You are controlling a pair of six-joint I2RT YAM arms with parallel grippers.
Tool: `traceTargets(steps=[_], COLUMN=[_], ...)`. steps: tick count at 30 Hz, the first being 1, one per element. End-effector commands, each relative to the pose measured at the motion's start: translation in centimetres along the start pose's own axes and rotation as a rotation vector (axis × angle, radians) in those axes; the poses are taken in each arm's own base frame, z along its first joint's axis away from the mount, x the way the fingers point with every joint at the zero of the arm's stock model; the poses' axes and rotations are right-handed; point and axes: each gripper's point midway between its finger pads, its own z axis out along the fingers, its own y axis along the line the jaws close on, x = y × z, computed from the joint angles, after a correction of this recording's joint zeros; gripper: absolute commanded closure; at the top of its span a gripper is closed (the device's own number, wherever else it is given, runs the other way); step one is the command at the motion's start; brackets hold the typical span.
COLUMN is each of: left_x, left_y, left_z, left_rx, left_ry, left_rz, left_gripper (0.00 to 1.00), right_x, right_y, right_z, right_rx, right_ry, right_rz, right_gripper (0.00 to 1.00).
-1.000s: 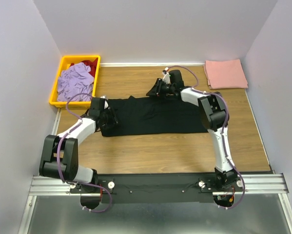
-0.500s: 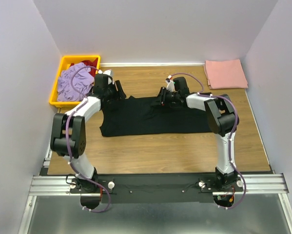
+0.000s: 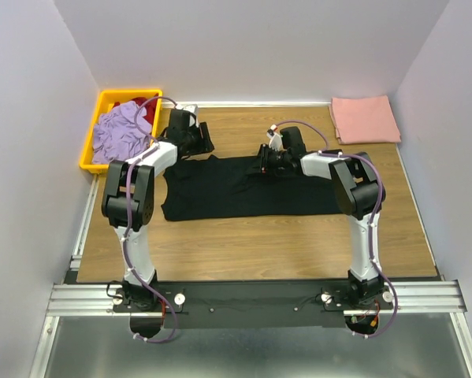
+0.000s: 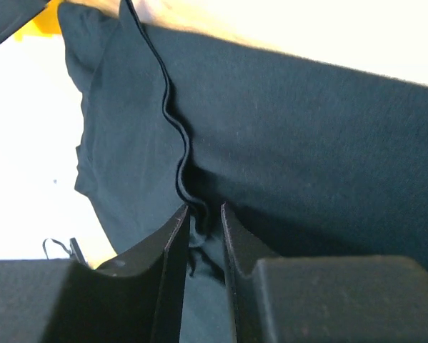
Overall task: Fold and stack the t-shirts
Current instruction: Fold the tshirt
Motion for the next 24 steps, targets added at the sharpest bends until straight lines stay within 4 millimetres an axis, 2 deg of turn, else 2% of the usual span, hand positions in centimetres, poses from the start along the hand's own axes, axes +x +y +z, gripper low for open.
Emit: traceTargets(steps=[1,12,18,24], left_x=[0.6,1.2,2.4,2.8], left_y=[-0.4,-0.3,0.5,0.6], left_z=[1.5,3.9,5.5,5.7], left_rx=[-0.008,-0.023,-0.047,-0.046], left_ry=[0.02,0.053,0.094,0.112], left_rz=[0.031,0.043,0.034,0.032], left_gripper=[0.34,0.44,0.5,0.61], right_x=[1.6,1.7,2.1,2.1], right_y=[0.0,0.5,0.4,0.5], right_z=[0.0,-0.2,-0.1,0.0], right_rx=[-0.026,-0.046,-0.045,-0.048], right_ry=[0.046,0.057,0.063,0.065], right_rz=[0.001,0.006,0.004,-0.004], right_gripper=[0.7,0.76,0.82,0.84])
